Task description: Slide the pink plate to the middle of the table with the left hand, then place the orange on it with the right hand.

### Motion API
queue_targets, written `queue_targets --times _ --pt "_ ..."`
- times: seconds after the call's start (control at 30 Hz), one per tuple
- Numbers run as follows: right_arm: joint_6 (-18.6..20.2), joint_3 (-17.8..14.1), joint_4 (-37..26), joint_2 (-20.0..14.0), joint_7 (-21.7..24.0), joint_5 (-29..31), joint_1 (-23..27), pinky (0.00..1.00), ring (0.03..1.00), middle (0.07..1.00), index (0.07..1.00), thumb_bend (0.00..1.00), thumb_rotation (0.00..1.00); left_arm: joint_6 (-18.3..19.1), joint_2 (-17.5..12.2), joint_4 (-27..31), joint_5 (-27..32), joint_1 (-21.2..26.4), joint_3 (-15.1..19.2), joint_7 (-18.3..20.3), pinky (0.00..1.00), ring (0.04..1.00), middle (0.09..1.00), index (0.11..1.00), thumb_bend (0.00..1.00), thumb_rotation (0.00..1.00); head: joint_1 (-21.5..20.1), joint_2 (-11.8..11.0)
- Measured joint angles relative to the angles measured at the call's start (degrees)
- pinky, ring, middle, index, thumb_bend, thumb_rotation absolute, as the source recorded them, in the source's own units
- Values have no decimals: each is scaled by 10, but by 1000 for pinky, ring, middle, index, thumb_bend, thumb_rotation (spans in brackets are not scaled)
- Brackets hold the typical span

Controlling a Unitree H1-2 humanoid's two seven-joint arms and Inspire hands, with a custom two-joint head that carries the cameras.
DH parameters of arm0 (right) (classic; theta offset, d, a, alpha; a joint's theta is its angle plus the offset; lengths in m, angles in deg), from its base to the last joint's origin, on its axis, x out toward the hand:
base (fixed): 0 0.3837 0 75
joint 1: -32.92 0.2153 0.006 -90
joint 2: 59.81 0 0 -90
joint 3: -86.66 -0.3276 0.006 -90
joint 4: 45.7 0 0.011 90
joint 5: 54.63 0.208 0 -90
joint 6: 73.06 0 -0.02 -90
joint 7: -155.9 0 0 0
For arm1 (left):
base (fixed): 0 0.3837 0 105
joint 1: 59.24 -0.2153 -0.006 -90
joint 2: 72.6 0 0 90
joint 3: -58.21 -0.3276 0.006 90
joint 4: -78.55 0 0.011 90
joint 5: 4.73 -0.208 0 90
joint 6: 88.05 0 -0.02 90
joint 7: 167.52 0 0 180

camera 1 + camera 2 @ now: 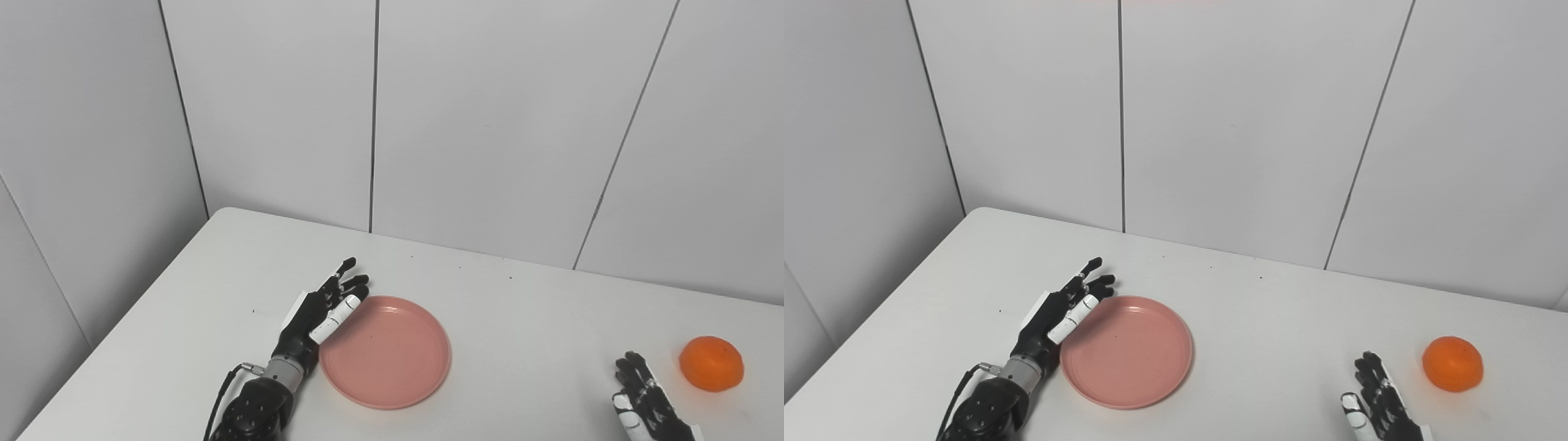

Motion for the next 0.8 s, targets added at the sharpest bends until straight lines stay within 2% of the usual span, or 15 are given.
queue_targets --times 0.2,0.43,0.67,0.8 --pt "1 2 -2 2 -2 -3 -1 997 942 914 920 564 668 8 13 0 -7 5 -9 0 745 849 868 921 796 728 -11 4" --pt "1 4 -7 4 -5 -7 -5 999 944 914 916 592 673 11 22 0 -36 11 -23 -13 737 843 857 918 838 734 -24 8" --pt "2 7 -10 7 -7 -15 -8 968 931 906 914 629 685 11 32 -6 -26 13 -24 -13 764 846 869 923 825 706 -52 11" --pt "7 11 -14 8 -11 -27 -10 987 937 912 917 595 680 11 41 -6 -20 13 -23 -11 762 839 866 924 805 712 -62 14"
